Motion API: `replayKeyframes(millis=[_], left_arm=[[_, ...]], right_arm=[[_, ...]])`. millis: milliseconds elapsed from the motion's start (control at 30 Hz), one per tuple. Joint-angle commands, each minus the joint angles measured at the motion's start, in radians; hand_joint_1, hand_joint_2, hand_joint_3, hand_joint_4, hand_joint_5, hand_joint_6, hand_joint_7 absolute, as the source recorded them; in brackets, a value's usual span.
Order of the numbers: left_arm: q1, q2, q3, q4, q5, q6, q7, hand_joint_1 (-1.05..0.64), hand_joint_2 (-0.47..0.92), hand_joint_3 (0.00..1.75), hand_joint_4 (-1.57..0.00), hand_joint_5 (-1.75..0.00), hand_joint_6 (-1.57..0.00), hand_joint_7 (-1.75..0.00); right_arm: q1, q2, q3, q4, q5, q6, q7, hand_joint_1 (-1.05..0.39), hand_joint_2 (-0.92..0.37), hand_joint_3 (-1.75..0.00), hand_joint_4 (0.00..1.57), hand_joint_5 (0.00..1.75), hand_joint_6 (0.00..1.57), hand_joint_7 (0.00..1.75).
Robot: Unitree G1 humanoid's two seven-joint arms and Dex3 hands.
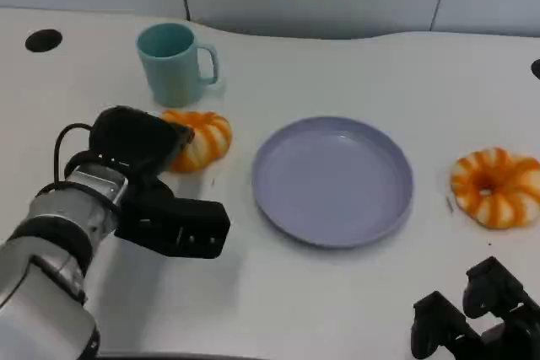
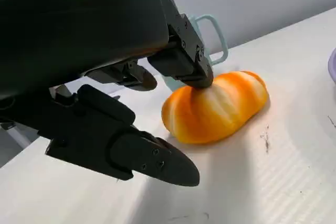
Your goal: Grasp the bread from the table and place it into the plate.
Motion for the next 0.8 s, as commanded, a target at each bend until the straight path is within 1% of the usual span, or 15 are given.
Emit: replayKeyframes(millis=[33, 633, 667, 700, 767, 800], left_arm=[[-0.001, -0.004, -0.002, 0.005, -0.006, 0.025, -0.008, -0.45, 0.85, 0.00, -0.57, -0.05, -0.50, -0.02], [-0.001, -0.004, -0.002, 0.005, -0.006, 0.027, -0.008, -0.43, 0.85, 0.00, -0.60, -0.01, -0.51, 0.00], [0.007, -0.001, 0.000, 0.004, -0.006, 0.011, 0.038, -0.43, 0.85, 0.00, -0.60, -0.01, -0.51, 0.00], [0.012, 0.001, 0.001, 0.004, -0.006, -0.001, 0.073, -0.27, 0.80, 0.00, -0.82, -0.08, -0.71, -0.05], [0.018, 0.003, 0.002, 0.005, -0.006, -0.014, 0.111, -0.18, 0.77, 0.00, -0.96, -0.09, -0.84, -0.05], [0.018, 0.003, 0.002, 0.006, -0.006, -0.014, 0.113, -0.17, 0.77, 0.00, -0.98, -0.09, -0.85, -0.04]], right_arm=[[0.004, -0.007, -0.007, -0.013, 0.014, -0.005, 0.012, -0.45, -0.85, 0.00, 0.77, 1.75, 0.65, 1.75], [0.004, -0.006, -0.008, -0.013, 0.013, -0.005, 0.014, -0.45, -0.85, 0.00, 0.77, 1.75, 0.65, 1.75], [-0.001, -0.008, -0.009, -0.009, 0.011, -0.007, 0.015, -0.45, -0.85, 0.00, 0.77, 1.75, 0.65, 1.75], [-0.004, -0.009, -0.011, -0.006, 0.008, -0.009, 0.015, -0.46, -0.85, 0.00, 0.77, 1.75, 0.65, 1.75], [-0.008, -0.010, -0.012, -0.003, 0.006, -0.011, 0.016, -0.46, -0.86, 0.00, 0.77, 1.75, 0.65, 1.75], [-0.008, -0.010, -0.012, -0.002, 0.006, -0.011, 0.016, -0.46, -0.86, 0.00, 0.78, 1.75, 0.65, 1.75]])
